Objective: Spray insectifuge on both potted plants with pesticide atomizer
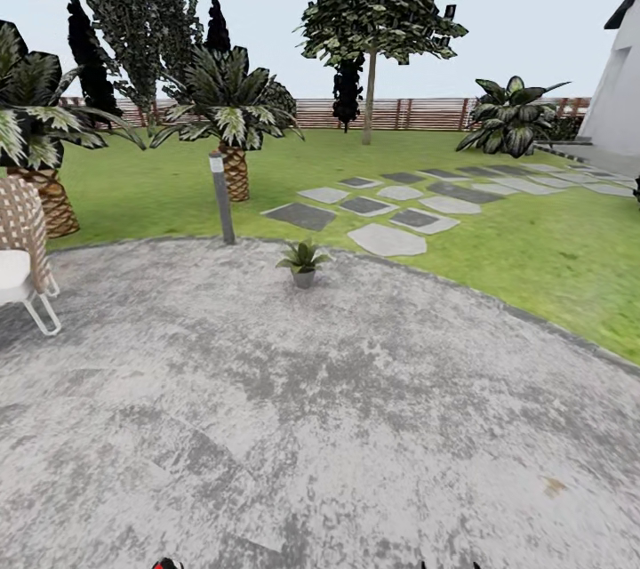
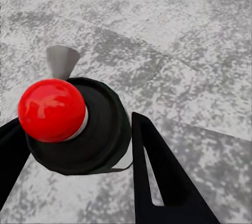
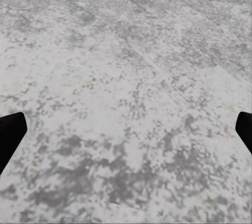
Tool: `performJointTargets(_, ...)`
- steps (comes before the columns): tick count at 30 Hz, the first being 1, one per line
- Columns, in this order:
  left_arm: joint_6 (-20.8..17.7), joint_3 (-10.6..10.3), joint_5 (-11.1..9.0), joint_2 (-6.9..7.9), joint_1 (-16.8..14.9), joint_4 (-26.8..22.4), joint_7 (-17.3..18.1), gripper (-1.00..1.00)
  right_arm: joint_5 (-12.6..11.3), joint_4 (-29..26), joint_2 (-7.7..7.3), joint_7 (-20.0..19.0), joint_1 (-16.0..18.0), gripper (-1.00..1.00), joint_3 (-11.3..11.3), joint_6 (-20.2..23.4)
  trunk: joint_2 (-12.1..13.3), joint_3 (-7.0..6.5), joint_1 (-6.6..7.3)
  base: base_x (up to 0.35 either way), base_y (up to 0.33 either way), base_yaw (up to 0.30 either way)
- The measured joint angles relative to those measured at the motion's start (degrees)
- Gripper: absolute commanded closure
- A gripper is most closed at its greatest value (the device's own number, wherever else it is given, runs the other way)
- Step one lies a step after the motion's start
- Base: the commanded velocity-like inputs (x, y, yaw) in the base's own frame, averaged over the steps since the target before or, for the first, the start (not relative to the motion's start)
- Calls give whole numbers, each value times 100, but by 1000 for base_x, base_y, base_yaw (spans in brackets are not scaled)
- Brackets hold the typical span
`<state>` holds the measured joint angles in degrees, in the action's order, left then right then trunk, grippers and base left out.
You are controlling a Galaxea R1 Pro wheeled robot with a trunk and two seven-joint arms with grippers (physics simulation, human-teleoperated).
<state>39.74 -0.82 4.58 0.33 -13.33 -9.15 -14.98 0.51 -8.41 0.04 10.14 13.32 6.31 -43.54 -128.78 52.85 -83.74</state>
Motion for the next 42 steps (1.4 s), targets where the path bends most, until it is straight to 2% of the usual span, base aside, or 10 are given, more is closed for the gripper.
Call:
performJointTargets(3, 4, 21, -106, 54, 68, -1, -49, 100, -6, -5, 11, 8, 0, -100, -8, -5, 0, 0, 0, 339, 0, 0)
performJointTargets(9, 12, -13, -274, 55, 111, -92, -102, 100, -7, -22, 11, 14, 0, -100, -20, -10, 0, 0, 0, 339, 0, 0)
performJointTargets(13, 18, -30, -260, 65, 112, -121, -96, 100, -5, -38, 10, 17, 0, -100, -21, -8, 0, 0, 0, 339, 0, 0)
performJointTargets(17, 18, -83, -239, 34, 105, -431, -34, 100, -4, -48, 7, 17, 0, -100, -27, -12, 0, 0, 0, 339, 1, 0)
performJointTargets(22, 26, -6, -303, 23, 117, -594, -42, 100, -4, -39, 6, 17, 0, -100, -21, -8, 0, 0, 0, 339, 64, 0)
performJointTargets(30, 16, -15, -273, 53, 123, -544, -31, 100, 2, -18, -2, 11, 0, -100, -14, -5, 0, 0, 0, 339, 105, 0)
performJointTargets(42, 15, -34, -249, 6, 123, -303, -28, 100, 4, -16, 6, 8, 0, -100, -3, -1, 0, 0, 0, 322, 170, 0)
